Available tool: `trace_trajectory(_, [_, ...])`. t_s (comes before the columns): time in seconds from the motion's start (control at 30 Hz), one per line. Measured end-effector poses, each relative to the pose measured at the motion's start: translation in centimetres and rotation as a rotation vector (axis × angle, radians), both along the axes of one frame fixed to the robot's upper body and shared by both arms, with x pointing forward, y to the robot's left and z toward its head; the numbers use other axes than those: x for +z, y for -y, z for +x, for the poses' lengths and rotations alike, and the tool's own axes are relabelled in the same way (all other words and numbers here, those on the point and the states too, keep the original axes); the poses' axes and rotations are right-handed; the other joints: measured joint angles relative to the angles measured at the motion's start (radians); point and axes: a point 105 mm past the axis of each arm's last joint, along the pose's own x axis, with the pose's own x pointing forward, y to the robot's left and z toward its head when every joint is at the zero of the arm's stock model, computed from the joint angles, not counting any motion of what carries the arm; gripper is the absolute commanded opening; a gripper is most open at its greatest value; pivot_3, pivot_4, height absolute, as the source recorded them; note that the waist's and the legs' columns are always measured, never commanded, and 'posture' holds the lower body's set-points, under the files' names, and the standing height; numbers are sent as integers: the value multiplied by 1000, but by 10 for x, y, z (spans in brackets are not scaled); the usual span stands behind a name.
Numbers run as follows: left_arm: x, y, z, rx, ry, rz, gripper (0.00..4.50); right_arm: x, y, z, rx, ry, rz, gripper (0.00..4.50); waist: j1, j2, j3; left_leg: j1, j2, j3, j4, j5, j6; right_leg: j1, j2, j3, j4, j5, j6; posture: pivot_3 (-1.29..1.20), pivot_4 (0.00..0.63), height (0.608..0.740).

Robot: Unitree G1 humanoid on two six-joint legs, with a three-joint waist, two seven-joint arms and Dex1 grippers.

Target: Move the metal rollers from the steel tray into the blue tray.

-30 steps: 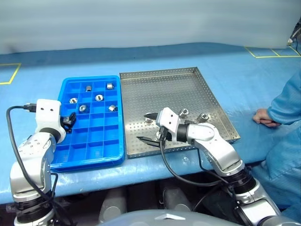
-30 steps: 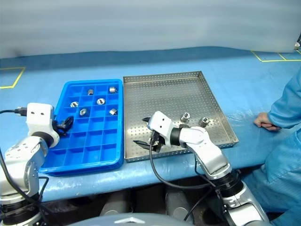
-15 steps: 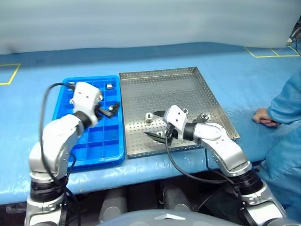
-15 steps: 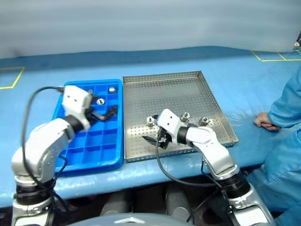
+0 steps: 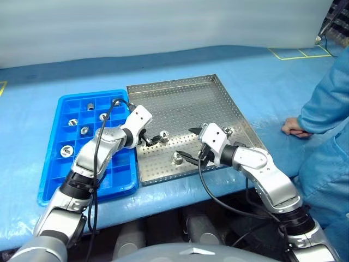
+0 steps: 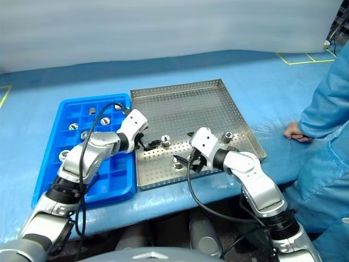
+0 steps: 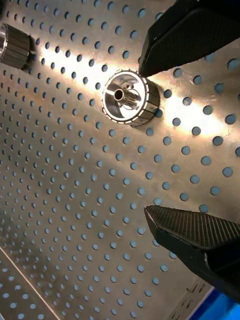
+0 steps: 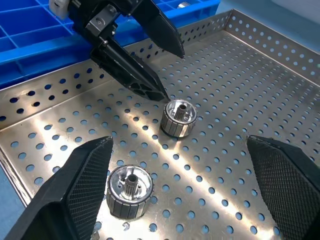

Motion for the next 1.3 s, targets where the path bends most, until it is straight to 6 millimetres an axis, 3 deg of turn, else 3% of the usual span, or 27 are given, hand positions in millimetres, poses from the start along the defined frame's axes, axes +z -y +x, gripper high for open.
trace_trajectory(0.37, [-20, 2, 6, 24, -77, -23, 4453, 0, -4, -2, 1, -3, 7, 4500, -39, 0, 0, 0, 0, 0, 0, 0, 0, 0, 0, 0, 0, 1, 2, -223, 150, 740])
trace_trajectory(0.47, [-25, -1, 8, 54, -77, -4, 3909, 0, -4, -2, 2, -3, 8, 4500, -51, 0, 0, 0, 0, 0, 0, 0, 0, 0, 0, 1, 0, 2, 3, -219, 150, 740])
trace_trajectory(0.6, [-28, -4, 9, 63, -79, 20, 2609, 0, -5, -2, 0, -2, 11, 4500, -59, 0, 0, 1, 1, -1, -1, 0, 0, 0, 1, 1, 0, 2, 3, -213, 150, 740])
trace_trajectory(0.63, [-28, -5, 9, 58, -76, 29, 2609, 0, -5, -2, 0, -2, 10, 4500, -60, 0, 0, 1, 1, 0, -1, 0, 0, 0, 1, 1, 0, 2, 3, -213, 150, 740])
trace_trajectory(0.77, [-28, -5, 8, 51, -73, 35, 1691, 1, -9, -2, 9, 4, 15, 4500, -61, 0, 0, 1, 1, -1, -1, 0, 0, 0, 1, 1, 0, 2, 3, -213, 150, 740])
trace_trajectory(0.87, [-27, -4, 7, 39, -76, 24, 1693, 3, -12, -1, 19, 8, 24, 4500, -61, 0, 0, 1, 1, -1, -1, 0, 0, -1, 1, 1, 0, 2, 3, -205, 150, 740])
trace_trajectory(1.0, [-12, -5, 3, 24, -50, -42, 1693, 1, -17, -1, 40, -20, 52, 4500, -59, 0, 1, -1, 1, -2, -2, 0, 0, -2, 1, 1, 0, 2, 4, -198, 150, 740])
trace_trajectory(1.1, [20, -6, -7, 1, 0, -156, 1693, 4, -29, -4, 97, -70, 150, 4500, -58, 1, 1, -1, 1, -3, -2, 0, 0, -2, 1, 1, 0, 3, 5, -172, 150, 740])
trace_trajectory(1.2, [48, -22, -34, -23, 68, -171, 1693, 15, -36, -6, 166, -88, 234, 4500, -60, 2, 1, 0, 2, -2, -4, -1, 0, -3, 1, 2, 0, 2, 5, -117, 150, 740])
trace_trajectory(1.3, [59, -47, -65, 21, 93, -132, 1693, 20, -36, -7, 222, -97, 244, 4500, -45, 2, 1, 1, 3, -3, -5, -1, 1, -3, 1, 1, 0, 2, 4, -61, 150, 740])
